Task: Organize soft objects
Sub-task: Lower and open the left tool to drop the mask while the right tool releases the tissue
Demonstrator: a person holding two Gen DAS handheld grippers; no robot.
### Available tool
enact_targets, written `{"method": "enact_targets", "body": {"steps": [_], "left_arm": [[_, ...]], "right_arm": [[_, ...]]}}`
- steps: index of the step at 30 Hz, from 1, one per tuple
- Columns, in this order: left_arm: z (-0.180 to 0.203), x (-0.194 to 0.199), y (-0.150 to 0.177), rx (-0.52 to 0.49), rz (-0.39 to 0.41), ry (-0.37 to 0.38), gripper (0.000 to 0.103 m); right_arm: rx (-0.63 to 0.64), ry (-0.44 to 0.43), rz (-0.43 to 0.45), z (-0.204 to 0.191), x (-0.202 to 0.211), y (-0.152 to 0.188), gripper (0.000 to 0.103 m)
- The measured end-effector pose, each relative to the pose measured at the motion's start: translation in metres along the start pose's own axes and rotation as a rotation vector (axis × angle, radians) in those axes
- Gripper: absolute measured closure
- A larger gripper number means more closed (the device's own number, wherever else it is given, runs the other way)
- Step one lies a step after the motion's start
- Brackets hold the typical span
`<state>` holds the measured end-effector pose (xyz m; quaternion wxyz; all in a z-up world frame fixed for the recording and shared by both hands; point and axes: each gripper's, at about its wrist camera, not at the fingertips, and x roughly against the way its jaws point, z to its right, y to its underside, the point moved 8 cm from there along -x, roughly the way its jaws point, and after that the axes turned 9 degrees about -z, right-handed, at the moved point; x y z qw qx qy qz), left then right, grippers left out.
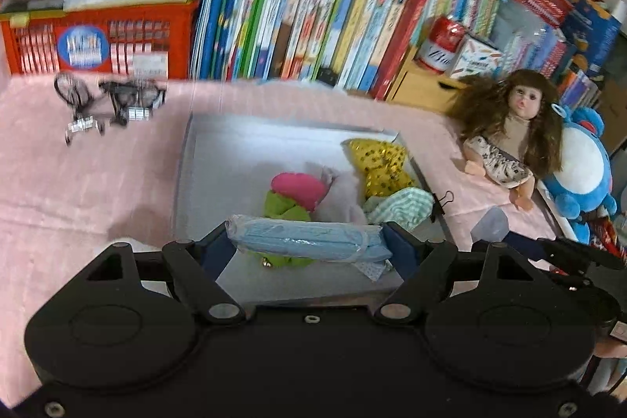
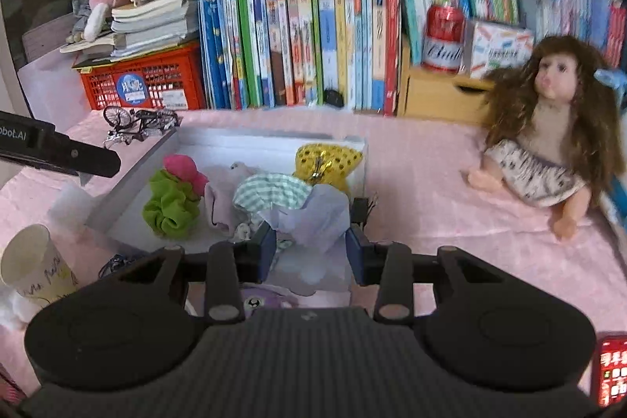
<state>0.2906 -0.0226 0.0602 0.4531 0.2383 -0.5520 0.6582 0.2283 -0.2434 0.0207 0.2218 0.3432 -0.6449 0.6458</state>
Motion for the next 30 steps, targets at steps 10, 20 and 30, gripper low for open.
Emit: {"method": "enact_targets", "body": {"steps": [10, 20, 30], "left_arm": [[-0.033, -0.045, -0.013, 0.152, -0.142, -0.046, 0.024], [-0.042, -0.085, -0.017, 0.161, -0.259, -0.164, 0.024], [-0.043, -0.103, -0.028, 0.183, -0.279, -0.162, 0.023]], "right_arm": [[-0.040, -0.042, -0.146, 0.005, -0.041, 0.002, 0.059], [-0.013, -0.050, -0.216, -0.004, -0.069, 0.000, 0.059], [-0.064, -0.085, -0.219, -0.009, -0.090, -0.014, 0.059]]}}
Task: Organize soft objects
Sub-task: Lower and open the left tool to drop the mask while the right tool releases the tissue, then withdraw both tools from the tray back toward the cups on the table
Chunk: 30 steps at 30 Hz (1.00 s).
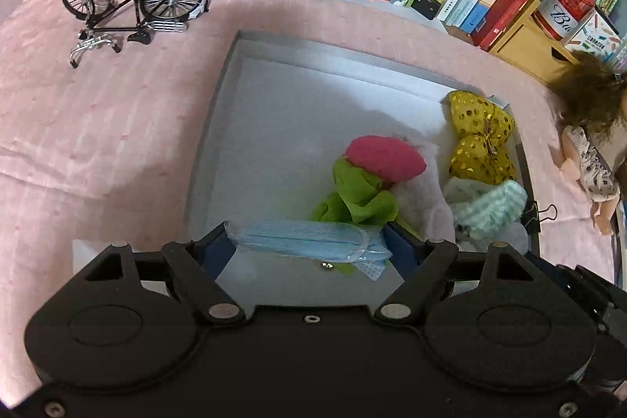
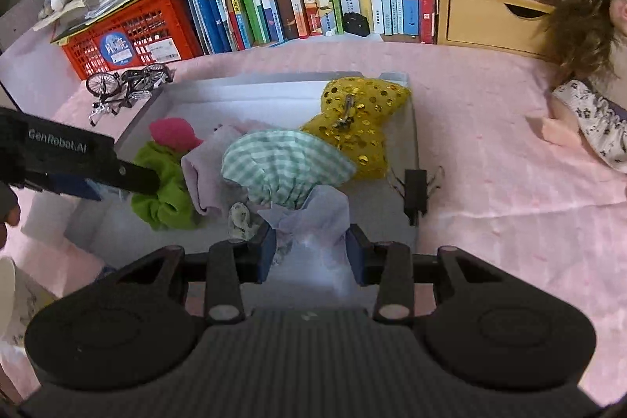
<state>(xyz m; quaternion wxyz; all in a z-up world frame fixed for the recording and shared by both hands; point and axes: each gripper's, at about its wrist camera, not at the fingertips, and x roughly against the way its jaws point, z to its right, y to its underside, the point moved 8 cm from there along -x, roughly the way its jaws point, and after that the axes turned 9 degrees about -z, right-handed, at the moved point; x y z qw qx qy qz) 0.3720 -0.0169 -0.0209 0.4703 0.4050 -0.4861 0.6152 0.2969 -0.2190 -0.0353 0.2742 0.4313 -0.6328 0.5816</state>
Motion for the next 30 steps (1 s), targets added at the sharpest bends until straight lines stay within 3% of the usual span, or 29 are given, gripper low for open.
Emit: {"method": "enact_targets", "body": {"steps": [6, 11, 16, 30], "left_arm": [[-0.001, -0.010, -0.001, 0.021, -0.014, -0.004, 0.023], [-0.007, -0.011, 0.001, 0.040, -0.027, 0.020, 0.019], [-0.010, -0.011, 0.001, 0.052, -0.026, 0.041, 0.017], [-0.011, -0.005, 0.014, 0.046, -0.044, 0.081, 0.016]], "right_arm": [[-0.013, -0.013, 0.004, -0.003, -0.010, -0.008, 0.056], [-0.015, -0.029, 0.009, -0.003, -0.010, -0.007, 0.038], [-0.015, -0.039, 0.007, -0.002, -0.007, -0.003, 0.028], [0.004, -0.028, 0.026, -0.007, 0.012, 0.003, 0.023]]}}
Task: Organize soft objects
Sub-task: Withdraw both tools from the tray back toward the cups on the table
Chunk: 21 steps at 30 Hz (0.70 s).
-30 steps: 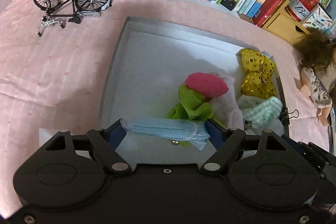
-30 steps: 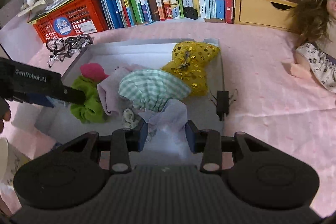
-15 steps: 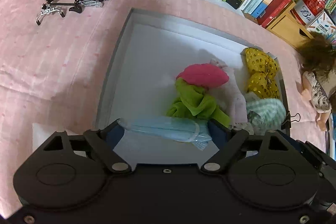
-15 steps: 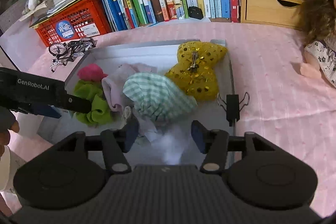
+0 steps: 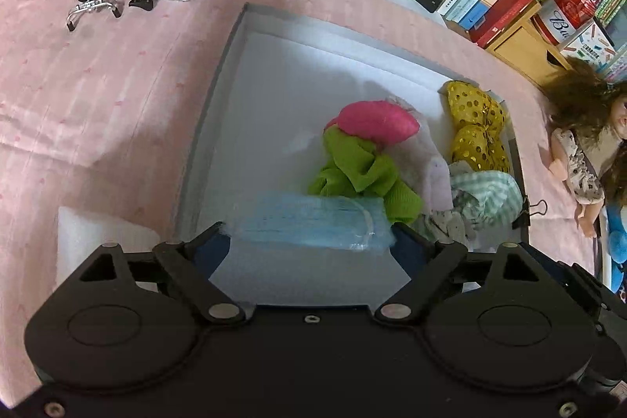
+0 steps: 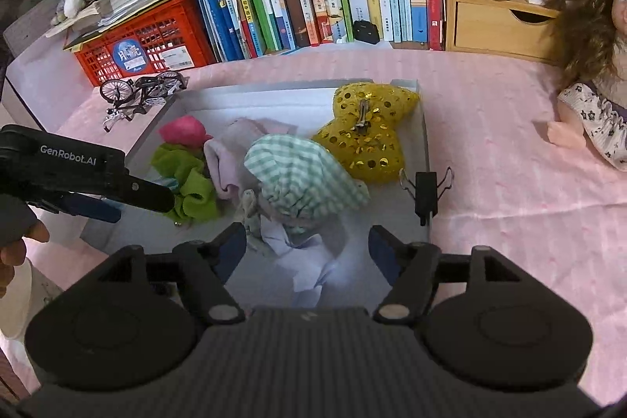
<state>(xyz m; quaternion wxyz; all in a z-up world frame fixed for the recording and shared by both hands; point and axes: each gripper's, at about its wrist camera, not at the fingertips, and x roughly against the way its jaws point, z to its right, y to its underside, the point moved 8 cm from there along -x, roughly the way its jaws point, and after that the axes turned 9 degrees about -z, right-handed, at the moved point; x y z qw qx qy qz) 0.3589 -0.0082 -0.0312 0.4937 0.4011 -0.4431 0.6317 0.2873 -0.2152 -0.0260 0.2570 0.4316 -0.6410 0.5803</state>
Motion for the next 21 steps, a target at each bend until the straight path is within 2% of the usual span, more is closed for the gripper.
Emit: {"method": "enact_targets", "body": {"steps": [14, 21], "left_arm": [[-0.004, 0.008, 0.013, -0.013, -0.011, 0.008, 0.016], [0.001, 0.024, 0.022, -0.055, 0.038, 0.038, 0.016]], "right_arm": [[0.014, 0.005, 0.011, -0.007, 0.012, 0.008, 0.022], [0.016, -0.003, 0.024, -0.010, 0.023, 0.011, 0.022]]}}
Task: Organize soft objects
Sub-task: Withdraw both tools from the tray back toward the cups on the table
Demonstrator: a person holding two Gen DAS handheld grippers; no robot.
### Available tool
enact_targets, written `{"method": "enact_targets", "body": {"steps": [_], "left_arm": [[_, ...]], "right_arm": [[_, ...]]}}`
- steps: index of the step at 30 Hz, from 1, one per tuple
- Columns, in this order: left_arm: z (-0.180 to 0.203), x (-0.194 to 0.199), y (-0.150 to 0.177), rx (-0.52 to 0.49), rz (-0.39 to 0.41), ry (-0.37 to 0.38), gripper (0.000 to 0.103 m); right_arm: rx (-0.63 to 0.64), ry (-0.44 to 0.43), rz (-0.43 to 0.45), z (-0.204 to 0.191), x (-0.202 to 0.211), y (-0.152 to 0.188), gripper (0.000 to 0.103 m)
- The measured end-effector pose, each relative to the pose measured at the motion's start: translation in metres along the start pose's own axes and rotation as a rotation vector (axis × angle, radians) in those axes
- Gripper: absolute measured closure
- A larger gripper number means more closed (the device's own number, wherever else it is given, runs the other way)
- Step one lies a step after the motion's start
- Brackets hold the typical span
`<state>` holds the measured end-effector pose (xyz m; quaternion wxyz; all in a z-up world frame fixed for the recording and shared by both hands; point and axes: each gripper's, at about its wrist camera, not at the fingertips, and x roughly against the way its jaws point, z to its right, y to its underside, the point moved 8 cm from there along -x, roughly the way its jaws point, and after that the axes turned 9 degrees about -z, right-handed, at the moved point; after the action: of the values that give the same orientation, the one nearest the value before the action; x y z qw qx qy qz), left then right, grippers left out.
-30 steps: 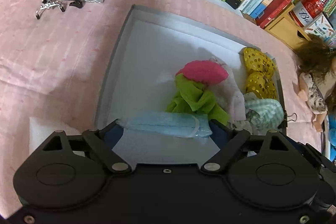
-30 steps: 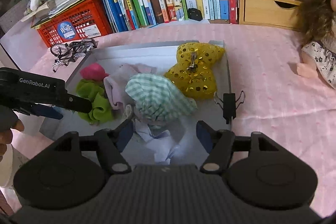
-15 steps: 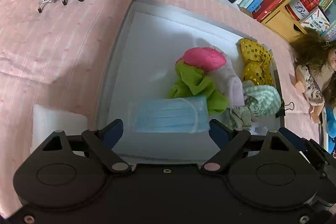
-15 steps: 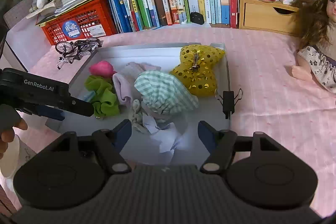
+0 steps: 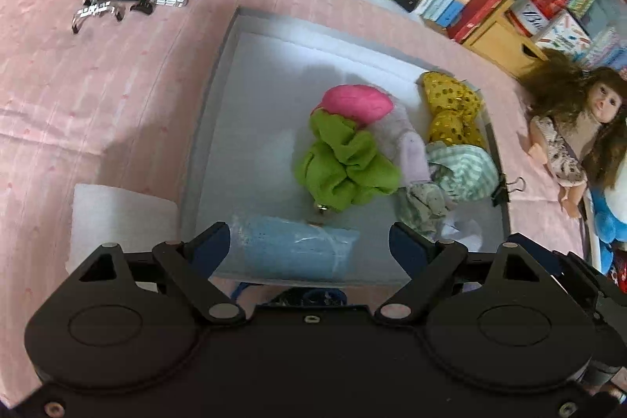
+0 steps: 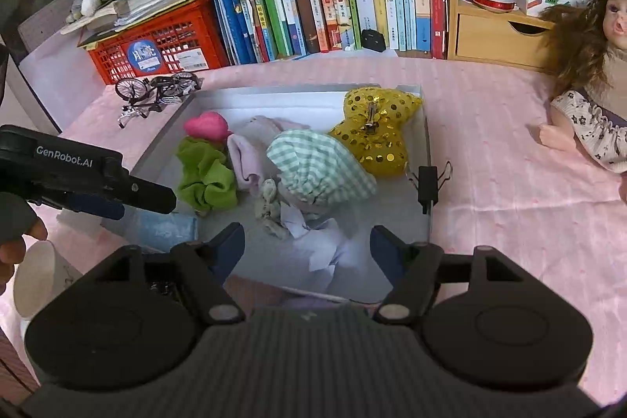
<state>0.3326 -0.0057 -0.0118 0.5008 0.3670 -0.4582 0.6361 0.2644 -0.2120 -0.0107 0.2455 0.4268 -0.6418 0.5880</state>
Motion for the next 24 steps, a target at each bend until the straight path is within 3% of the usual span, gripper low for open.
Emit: {"method": "enact_targets", "body": {"steps": [10, 24], "left_arm": [[0.017, 0.029, 0.029, -0.115, 0.073, 0.031, 0.016], [0.024, 0.078, 0.077, -0.255, 0.258, 0.011, 0.015]], "right_arm": [[-0.012, -0.035, 0.052, -0.005, 0.027, 0.005, 0.022], [0.018, -0.110, 0.113, -0.035, 0.063, 0.016, 0.021]]}}
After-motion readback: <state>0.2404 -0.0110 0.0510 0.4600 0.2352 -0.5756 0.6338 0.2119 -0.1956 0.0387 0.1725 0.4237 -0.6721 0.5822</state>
